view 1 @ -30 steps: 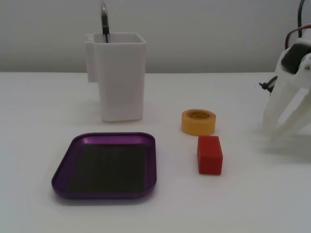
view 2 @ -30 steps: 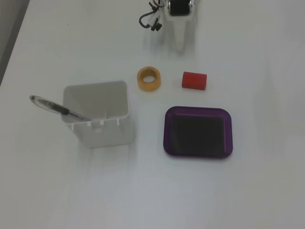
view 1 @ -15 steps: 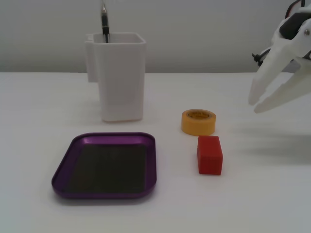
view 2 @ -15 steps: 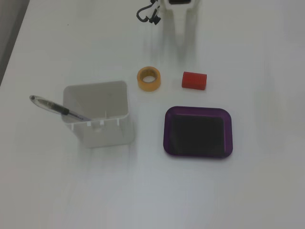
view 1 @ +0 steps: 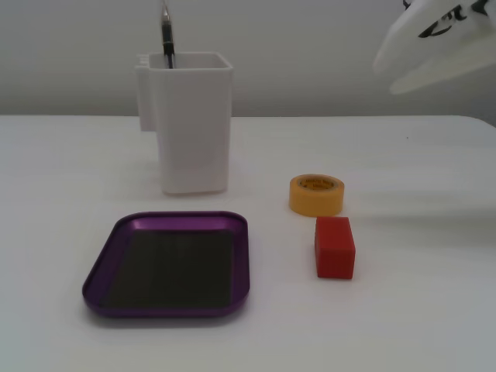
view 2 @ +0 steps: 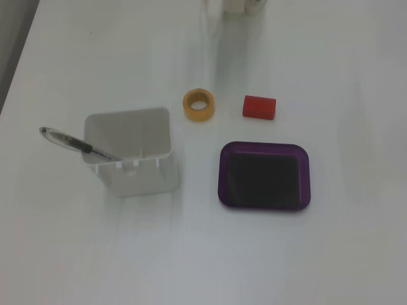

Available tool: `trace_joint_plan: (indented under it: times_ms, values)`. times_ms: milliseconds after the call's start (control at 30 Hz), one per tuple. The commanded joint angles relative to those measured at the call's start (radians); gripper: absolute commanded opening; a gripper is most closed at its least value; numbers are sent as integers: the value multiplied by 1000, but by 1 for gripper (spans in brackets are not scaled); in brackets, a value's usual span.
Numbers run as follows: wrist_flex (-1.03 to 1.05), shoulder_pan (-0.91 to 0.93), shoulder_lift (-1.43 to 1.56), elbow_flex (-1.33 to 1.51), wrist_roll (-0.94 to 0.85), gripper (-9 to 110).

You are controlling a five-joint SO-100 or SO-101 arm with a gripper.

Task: Grab up the yellow tape and put it in the box.

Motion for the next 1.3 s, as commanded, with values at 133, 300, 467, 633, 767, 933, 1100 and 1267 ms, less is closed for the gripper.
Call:
trace_joint_plan:
  times_ms: [133, 300, 467, 633, 767, 933, 1100, 1267]
  values:
    - [132, 6, -563, -350, -83, 15]
    - [130, 20, -801, -472, -92, 18]
    - [121, 23, -962, -512, -92, 18]
    - [46, 92, -1037, -512, -92, 18]
    - [5, 138, -1046, -505, -92, 18]
    - [-6, 141, -1048, -505, -95, 18]
    - [-46, 132, -1051, -489, -94, 18]
    - [-64, 132, -1051, -451, -95, 17]
